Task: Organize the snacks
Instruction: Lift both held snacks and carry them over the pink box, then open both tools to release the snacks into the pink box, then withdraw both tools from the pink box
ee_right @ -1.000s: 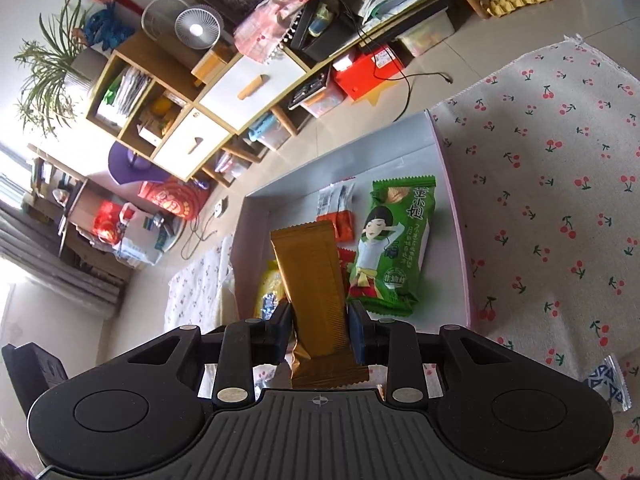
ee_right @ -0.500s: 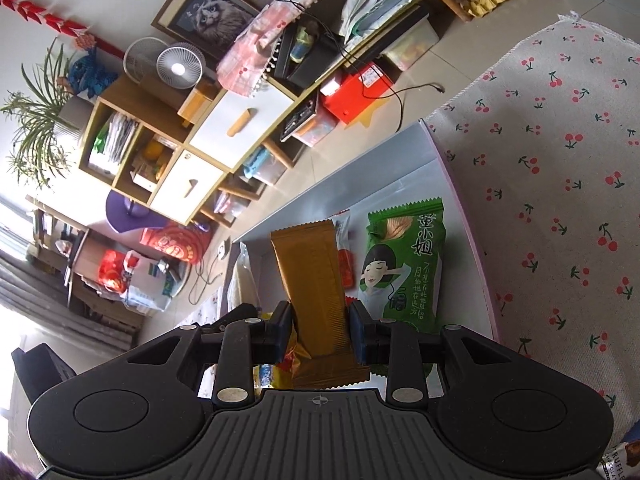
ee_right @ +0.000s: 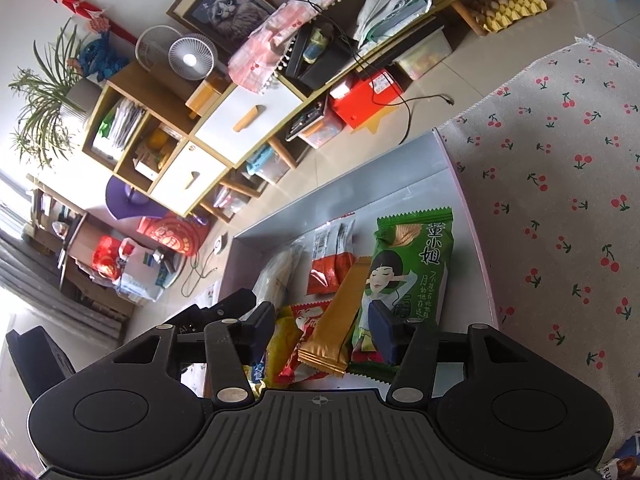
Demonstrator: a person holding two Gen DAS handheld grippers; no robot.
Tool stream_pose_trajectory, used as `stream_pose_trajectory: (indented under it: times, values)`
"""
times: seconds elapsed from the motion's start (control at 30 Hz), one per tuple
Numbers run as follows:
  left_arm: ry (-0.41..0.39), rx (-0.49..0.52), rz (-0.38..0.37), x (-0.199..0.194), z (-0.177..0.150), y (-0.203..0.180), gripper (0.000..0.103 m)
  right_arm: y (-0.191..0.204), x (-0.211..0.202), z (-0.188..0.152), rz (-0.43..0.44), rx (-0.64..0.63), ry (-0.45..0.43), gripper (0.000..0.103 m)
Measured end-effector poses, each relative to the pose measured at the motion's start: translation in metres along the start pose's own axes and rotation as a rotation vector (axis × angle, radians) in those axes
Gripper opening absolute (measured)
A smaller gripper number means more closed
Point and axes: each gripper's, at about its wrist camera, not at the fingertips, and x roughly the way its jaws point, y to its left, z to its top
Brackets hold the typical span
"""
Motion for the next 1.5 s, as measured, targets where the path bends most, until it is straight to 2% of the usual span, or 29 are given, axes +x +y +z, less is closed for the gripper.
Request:
stream_pose_trajectory:
  times: [0.2, 0.33, 0.57, 0.73, 0.97, 1.07, 1.2, 1.27, 1.5]
  values:
    - [0.008, 0.06, 0.026, -0.014, -0.005, -0.005, 0.063, 0.004, -0.013, -0.002, 0.002, -0.024, -0.004, 0.058]
    - [0.014, 0.106, 0.046, -0.025, -0.009, -0.009, 0.068, 0.006, -0.026, -0.003, 0.002, -0.041, -0.023, 0.071]
    - [0.037, 0.102, 0.067, -0.042, -0.014, -0.007, 0.075, 0.006, -0.045, -0.007, -0.014, -0.072, -0.027, 0.072]
    - [0.042, 0.122, 0.082, -0.056, -0.018, -0.008, 0.084, 0.012, -0.056, -0.015, -0.045, -0.155, -0.027, 0.077]
    - [0.064, 0.134, 0.081, -0.074, -0.034, -0.005, 0.096, 0.026, -0.065, -0.037, -0.099, -0.355, 0.013, 0.082]
    - [0.036, 0.168, 0.087, -0.08, -0.044, -0.001, 0.101, 0.028, -0.066, -0.048, -0.12, -0.439, 0.042, 0.082]
    - [0.014, 0.244, 0.14, -0.085, -0.05, 0.004, 0.101, 0.026, -0.071, -0.061, -0.158, -0.523, 0.075, 0.082]
    - [-0.005, 0.257, 0.151, -0.087, -0.053, 0.01, 0.102, 0.023, -0.075, -0.063, -0.17, -0.55, 0.08, 0.087]
    - [0.019, 0.321, 0.19, -0.081, -0.062, 0.031, 0.102, -0.005, -0.097, -0.059, -0.256, -0.585, 0.024, 0.089]
